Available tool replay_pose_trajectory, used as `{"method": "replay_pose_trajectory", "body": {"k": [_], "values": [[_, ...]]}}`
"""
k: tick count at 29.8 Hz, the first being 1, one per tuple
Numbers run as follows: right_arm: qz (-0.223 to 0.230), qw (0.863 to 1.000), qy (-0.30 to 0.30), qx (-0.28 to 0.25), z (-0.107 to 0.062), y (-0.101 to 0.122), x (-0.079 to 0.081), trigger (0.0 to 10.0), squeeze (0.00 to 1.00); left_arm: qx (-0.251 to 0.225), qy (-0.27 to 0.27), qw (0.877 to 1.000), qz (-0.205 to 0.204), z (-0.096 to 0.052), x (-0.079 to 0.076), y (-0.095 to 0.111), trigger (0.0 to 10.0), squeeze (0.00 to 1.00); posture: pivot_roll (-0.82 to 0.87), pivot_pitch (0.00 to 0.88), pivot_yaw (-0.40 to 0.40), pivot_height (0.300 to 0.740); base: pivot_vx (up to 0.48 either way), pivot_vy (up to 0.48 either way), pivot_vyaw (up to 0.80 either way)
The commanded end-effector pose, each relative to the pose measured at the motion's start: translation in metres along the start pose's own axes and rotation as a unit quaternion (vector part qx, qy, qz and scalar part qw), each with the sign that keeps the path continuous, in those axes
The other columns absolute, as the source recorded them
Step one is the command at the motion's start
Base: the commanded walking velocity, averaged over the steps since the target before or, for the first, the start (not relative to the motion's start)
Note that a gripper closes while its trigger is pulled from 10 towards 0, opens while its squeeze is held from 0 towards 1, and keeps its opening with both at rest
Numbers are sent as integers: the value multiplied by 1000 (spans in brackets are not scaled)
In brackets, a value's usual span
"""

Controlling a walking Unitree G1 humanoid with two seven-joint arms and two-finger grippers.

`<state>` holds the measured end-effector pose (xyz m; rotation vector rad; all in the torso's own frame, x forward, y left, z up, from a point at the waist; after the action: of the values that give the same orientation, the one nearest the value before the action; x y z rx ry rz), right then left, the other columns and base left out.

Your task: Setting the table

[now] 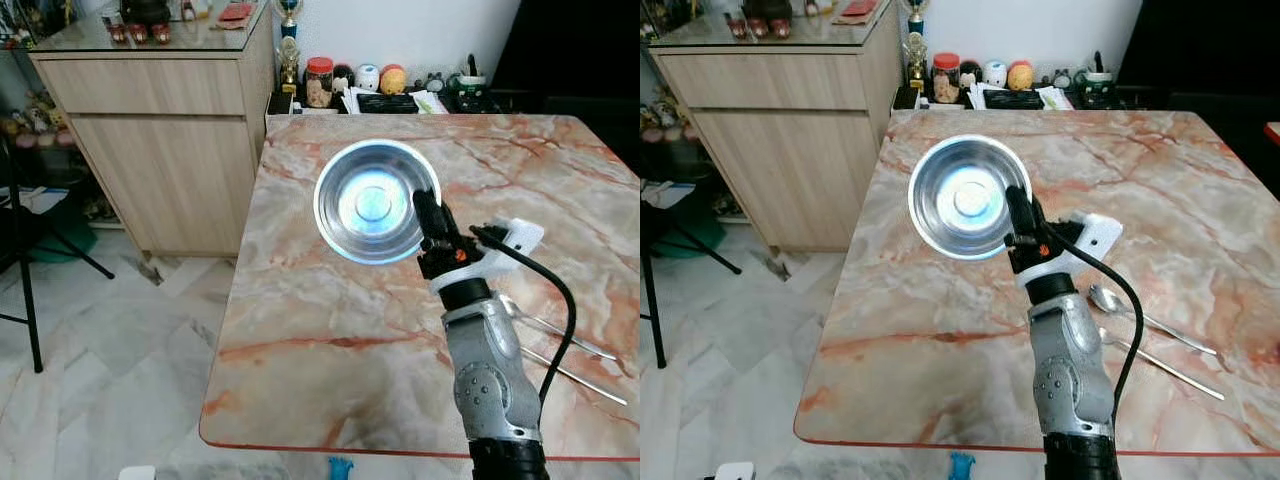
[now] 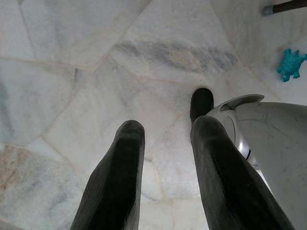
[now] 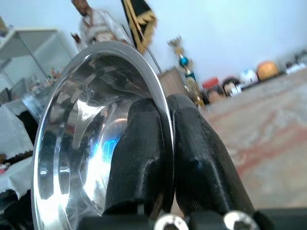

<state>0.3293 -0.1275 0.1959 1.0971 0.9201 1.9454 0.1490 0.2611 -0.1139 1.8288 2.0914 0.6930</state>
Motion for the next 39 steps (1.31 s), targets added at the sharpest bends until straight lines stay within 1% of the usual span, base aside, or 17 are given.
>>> {"method": "replay_pose_trajectory", "body": {"k": [1,3,5,6,8,9,13,22,34,39], "values": [[-7,1000,6,-7,0,6,4,10000,0,9,6,1000,-8,-1,1,-6,10000,0,48,0,-6,736,0,0,0],[-12,1000,10,-22,2,13,8,10000,0,8,5,1000,-8,-1,0,-6,10000,0,47,0,-8,736,0,-306,0],[-36,999,19,-30,5,18,13,10000,0,7,3,1000,-7,-1,0,-5,10000,0,47,0,-10,736,0,-307,0],[-53,997,46,-40,7,24,25,10000,0,6,2,1000,-5,-1,-1,-5,10000,0,54,0,-13,736,0,-326,0],[-47,995,65,-62,9,34,36,10000,0,4,3,1000,-9,0,-1,-4,10000,0,53,0,-14,736,0,-386,0],[-43,995,68,-67,10,36,38,10000,0,3,4,1000,-10,0,-1,-4,10000,0,53,0,-14,736,0,-390,0],[-51,994,75,-61,10,34,41,10000,0,2,0,1000,-3,0,-1,-3,10000,0,48,0,-13,736,0,-390,0],[-59,994,79,-42,7,25,45,10000,0,1,0,1000,-6,0,-2,-2,10000,0,50,0,-13,736,0,-408,0],[-54,994,88,-48,11,26,52,10000,0,-1,-1,1000,-8,0,-2,-1,10000,0,50,2,-14,736,0,-412,0],[-54,993,84,-59,12,31,53,10000,0,0,-4,1000,-8,0,-3,-1,10000,0,43,6,-12,736,0,-412,0]]}}
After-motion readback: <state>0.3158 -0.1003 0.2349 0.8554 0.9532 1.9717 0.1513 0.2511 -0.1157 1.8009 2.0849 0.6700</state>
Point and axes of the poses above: a point about 5 cm out from each wrist's last joint towards the gripper, its own z axis pointing out of the wrist towards the gripper, its own y axis along the axis of the wrist's last joint, x = y × z, the point moved 3 cm from there along z, pointing out of the wrist towards the gripper, and after that the axes turned 3 degrees about -z, right-handed, at the moved point
